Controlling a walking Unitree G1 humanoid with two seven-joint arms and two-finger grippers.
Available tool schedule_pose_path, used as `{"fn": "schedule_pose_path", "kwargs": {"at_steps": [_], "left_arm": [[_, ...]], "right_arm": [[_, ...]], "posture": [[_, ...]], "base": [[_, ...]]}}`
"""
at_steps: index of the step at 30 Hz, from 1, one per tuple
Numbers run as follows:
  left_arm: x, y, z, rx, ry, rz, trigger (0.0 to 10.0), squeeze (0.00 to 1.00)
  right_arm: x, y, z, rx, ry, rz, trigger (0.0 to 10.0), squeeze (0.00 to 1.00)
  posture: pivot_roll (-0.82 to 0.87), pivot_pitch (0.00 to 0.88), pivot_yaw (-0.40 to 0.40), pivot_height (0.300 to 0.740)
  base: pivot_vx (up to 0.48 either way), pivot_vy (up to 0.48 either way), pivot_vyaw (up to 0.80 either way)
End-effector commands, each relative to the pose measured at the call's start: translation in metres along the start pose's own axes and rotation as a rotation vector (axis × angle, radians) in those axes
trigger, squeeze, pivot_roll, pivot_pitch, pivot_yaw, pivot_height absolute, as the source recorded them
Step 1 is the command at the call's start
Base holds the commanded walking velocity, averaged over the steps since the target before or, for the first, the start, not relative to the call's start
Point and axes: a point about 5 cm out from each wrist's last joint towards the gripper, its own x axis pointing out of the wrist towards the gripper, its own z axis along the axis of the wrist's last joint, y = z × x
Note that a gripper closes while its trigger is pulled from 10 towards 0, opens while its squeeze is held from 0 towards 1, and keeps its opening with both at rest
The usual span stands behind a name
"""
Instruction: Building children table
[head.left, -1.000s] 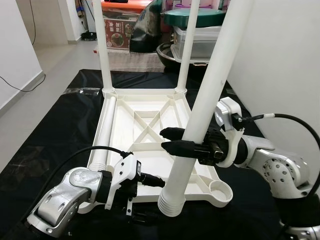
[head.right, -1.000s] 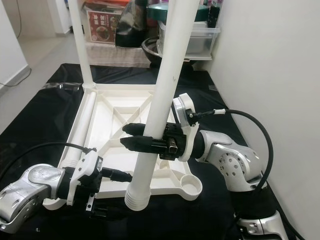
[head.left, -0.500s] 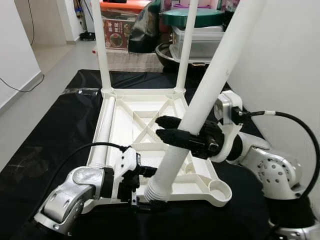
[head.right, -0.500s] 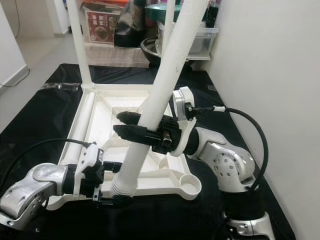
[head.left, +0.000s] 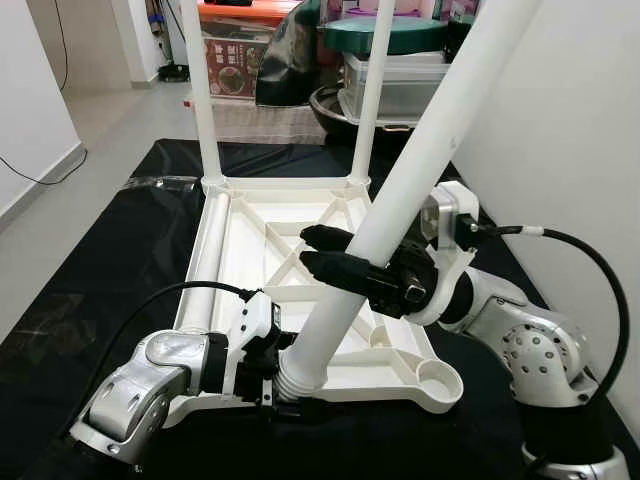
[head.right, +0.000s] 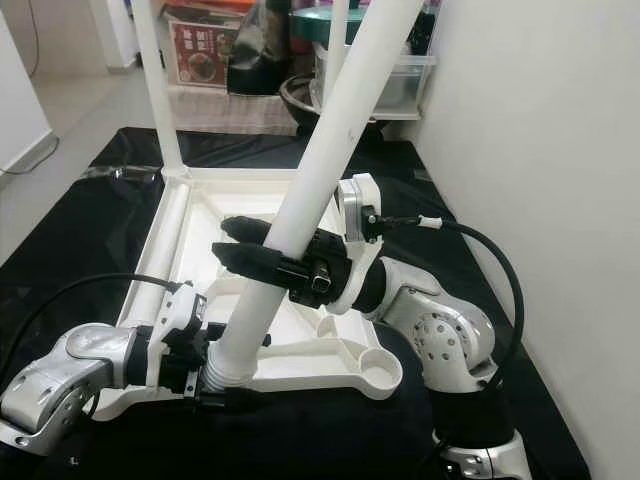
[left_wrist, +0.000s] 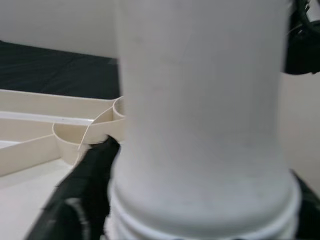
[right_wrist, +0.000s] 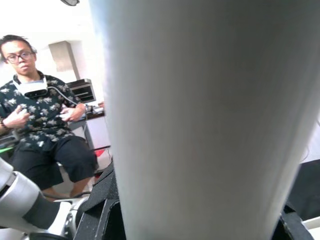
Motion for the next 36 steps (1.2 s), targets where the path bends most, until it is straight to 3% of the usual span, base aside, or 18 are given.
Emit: {"fn": "schedule_pose_path", "kwargs": {"at_steps": [1, 14, 15, 16, 17, 22, 23, 24, 27, 36], "left_arm": [[0.0, 0.004, 0.001, -0.012, -0.011, 0.019, 0.0, 0.0], [-0.003, 0.002, 0.004, -0.014, -0.05, 0.015, 0.0, 0.0], [-0.003, 0.002, 0.003, -0.012, -0.047, 0.018, 0.0, 0.0], [-0.003, 0.002, 0.003, -0.011, -0.045, 0.021, 0.0, 0.0], [-0.003, 0.002, 0.002, -0.01, -0.044, 0.023, 0.0, 0.0], [-0.004, 0.002, 0.002, -0.003, -0.039, 0.03, 0.0, 0.0], [-0.004, 0.004, 0.003, 0.0, -0.039, 0.038, 0.0, 0.0], [-0.004, 0.005, 0.003, 0.004, -0.039, 0.046, 0.0, 0.0], [-0.005, 0.007, 0.002, 0.009, -0.031, 0.063, 0.0, 0.0], [-0.002, 0.006, -0.003, 0.013, -0.008, 0.066, 0.0, 0.0]], "right_arm": [[0.007, 0.007, -0.004, 0.019, -0.002, 0.062, 0.0, 0.0], [0.003, 0.009, -0.007, 0.009, 0.006, 0.049, 0.0, 0.0], [0.003, 0.008, -0.009, 0.002, 0.027, 0.028, 2.2, 0.0], [0.003, 0.006, -0.011, 0.004, 0.04, -0.002, 10.0, 0.0], [0.004, 0.006, -0.012, 0.012, 0.045, -0.022, 10.0, 1.0], [0.005, 0.003, -0.012, -0.004, 0.06, -0.078, 10.0, 1.0], [0.005, 0.001, -0.013, -0.02, 0.068, -0.108, 10.0, 0.63], [0.005, -0.001, -0.013, -0.037, 0.072, -0.137, 10.0, 0.0], [0.007, -0.009, -0.015, -0.024, 0.034, -0.259, 10.0, 0.0], [0.012, -0.024, -0.018, -0.025, -0.051, -0.475, 10.0, 0.0]], "posture": [[0.07, 0.0, -0.068, 0.74], [0.07, 0.0, -0.071, 0.74], [0.07, 0.0, -0.073, 0.74], [0.07, 0.0, -0.073, 0.74], [0.07, 0.0, -0.073, 0.74], [0.07, 0.0, -0.073, 0.74], [0.07, 0.0, -0.073, 0.74], [0.07, 0.0, -0.073, 0.74], [0.07, 0.0, -0.075, 0.74], [0.07, 0.0, -0.066, 0.74]], "base": [[0.0, 0.0, 0.0], [0.0, 0.0, 0.0], [0.0, 0.0, 0.0], [0.0, 0.0, 0.0], [0.0, 0.0, 0.0], [0.0, 0.0, 0.0], [0.0, 0.0, 0.0], [0.0, 0.0, 0.0], [0.0, 0.0, 0.0], [0.0, 0.0, 0.0]]}}
